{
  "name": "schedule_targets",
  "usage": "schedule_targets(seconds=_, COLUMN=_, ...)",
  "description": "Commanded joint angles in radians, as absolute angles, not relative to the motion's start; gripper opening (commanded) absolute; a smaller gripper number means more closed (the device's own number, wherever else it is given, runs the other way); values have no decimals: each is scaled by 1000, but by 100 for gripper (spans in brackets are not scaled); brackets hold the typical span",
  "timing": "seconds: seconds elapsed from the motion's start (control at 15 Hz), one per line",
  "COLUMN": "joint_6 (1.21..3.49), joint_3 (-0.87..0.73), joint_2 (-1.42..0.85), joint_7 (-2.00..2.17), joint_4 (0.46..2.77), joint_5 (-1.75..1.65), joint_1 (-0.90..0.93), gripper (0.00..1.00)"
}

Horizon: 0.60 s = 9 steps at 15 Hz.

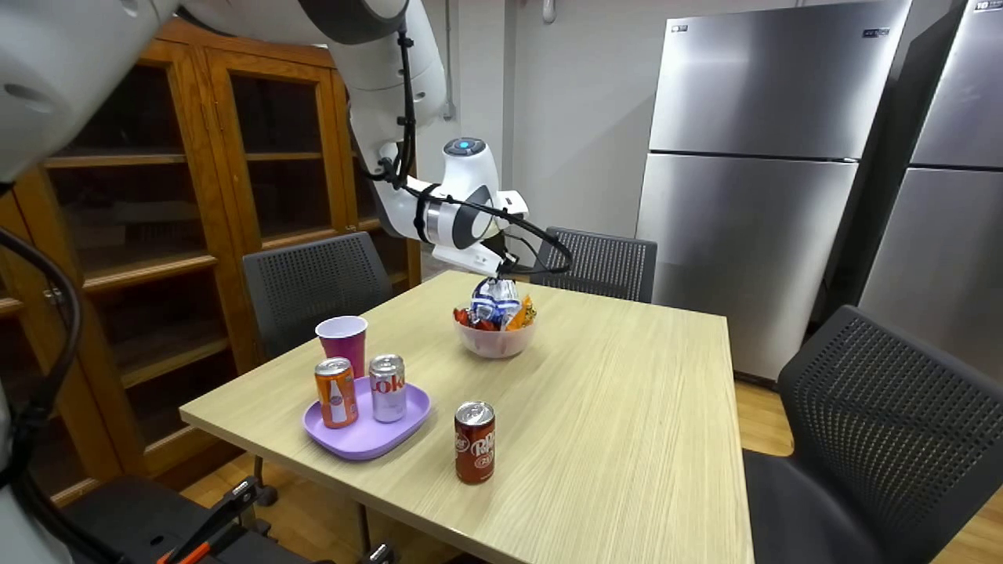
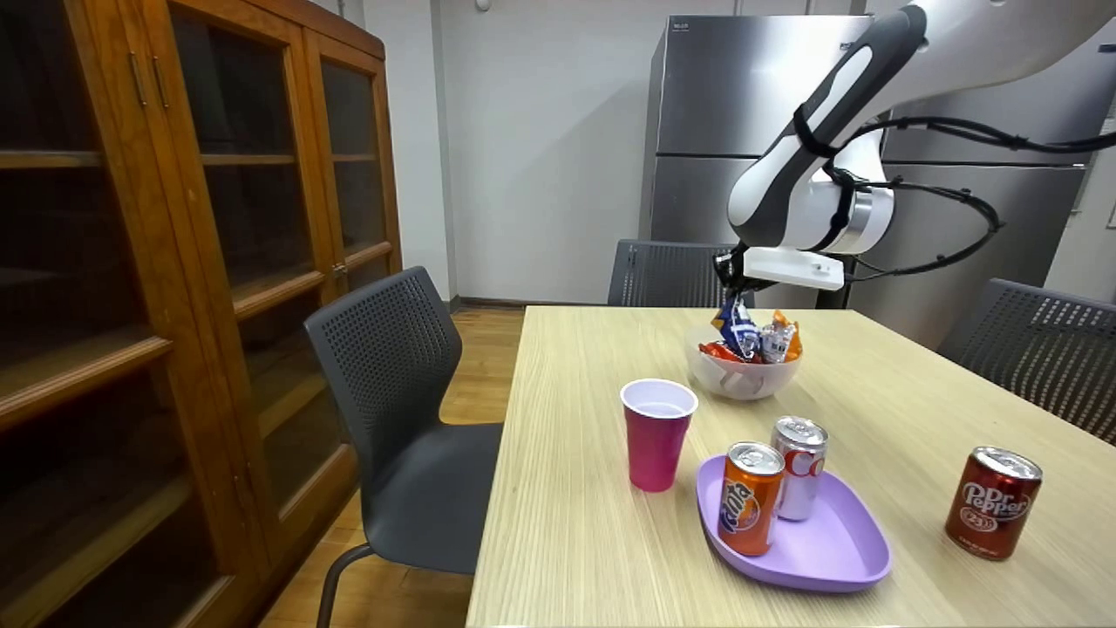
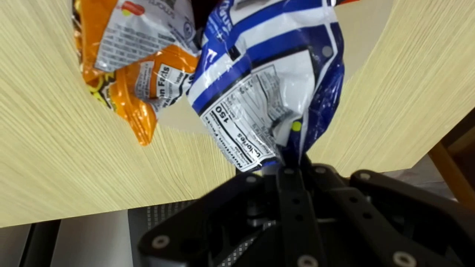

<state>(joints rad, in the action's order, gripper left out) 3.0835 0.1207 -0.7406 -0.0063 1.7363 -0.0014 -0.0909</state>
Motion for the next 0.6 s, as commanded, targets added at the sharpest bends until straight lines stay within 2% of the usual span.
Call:
schedule_targets(seconds=0.0, joint_6=3048, joint_3=111, joint_2=-761, joint_7=-30, joint_4=1689, joint_5=3, joint_1=-88, gripper=29)
schedule_targets(seconds=0.13, joint_6=3052, joint_3=111, joint_2=-759, joint_7=-32, joint_4=1691, joint_5=3, joint_1=-91, gripper=40)
schedule_targets(seconds=0.53, joint_6=3065, joint_3=122, joint_2=-734, joint_7=-35, joint_4=1722, joint_5=5, joint_1=-99, gripper=85)
